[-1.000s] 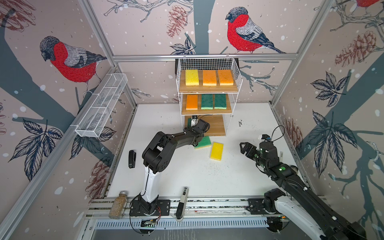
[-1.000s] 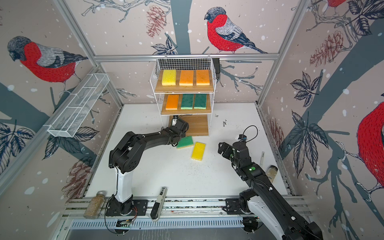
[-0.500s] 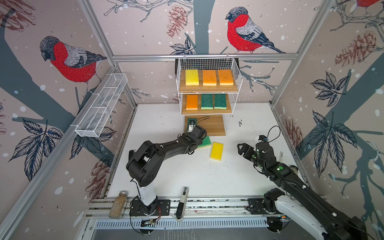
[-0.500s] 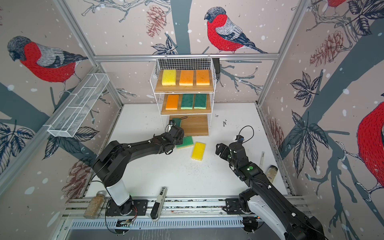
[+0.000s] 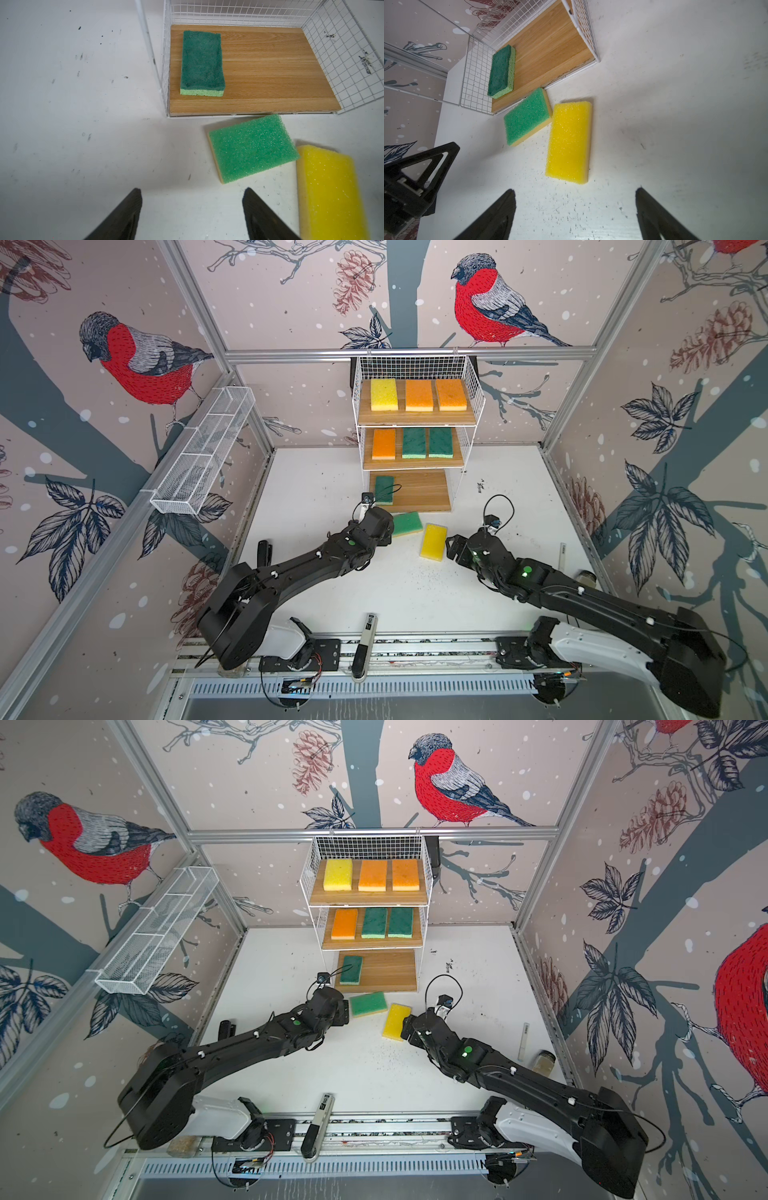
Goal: Place and organize the cleaning sponges onto the shelf
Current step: 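Open and withdraw the left gripper while the right gripper approaches the yellow sponge, then lower the right gripper over the yellow sponge and close on it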
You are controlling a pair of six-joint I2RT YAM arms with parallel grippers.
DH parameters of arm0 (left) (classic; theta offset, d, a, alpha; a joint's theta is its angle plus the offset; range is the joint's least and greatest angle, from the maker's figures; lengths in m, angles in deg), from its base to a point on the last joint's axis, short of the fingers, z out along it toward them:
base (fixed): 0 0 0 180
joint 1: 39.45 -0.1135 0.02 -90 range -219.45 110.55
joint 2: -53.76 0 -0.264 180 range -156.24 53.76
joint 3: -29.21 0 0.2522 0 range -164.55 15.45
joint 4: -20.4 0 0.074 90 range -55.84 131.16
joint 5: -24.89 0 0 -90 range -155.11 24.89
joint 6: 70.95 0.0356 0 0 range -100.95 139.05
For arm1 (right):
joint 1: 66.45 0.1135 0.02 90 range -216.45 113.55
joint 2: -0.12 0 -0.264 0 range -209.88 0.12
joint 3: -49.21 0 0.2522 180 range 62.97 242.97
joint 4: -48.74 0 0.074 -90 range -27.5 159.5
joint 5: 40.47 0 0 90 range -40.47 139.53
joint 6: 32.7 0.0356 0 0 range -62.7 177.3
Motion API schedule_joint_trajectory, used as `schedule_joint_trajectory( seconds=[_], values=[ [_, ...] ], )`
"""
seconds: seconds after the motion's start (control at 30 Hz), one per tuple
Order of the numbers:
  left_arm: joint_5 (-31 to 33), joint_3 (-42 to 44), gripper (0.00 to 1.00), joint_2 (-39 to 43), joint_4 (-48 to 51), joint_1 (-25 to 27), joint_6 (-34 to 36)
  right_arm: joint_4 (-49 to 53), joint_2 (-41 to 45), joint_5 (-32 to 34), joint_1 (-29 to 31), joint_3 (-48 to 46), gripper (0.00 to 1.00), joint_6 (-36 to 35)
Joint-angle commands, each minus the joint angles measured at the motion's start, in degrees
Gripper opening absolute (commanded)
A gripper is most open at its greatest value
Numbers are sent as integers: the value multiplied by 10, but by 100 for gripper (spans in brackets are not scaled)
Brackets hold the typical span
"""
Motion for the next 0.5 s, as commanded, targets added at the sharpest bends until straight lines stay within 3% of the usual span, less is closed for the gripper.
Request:
schedule_joint_trajectory(
  seconds=[0.0,0.3,0.47],
  values=[
    [0,20,77,41,25,0,-12,12,-44,39,24,22,89,50],
    [-28,92,78,153,-5,-14,-7,46,-187,54,68,101,89,94],
    [-84,118,78,187,-13,-58,-11,76,-266,49,72,149,89,96]
  ],
)
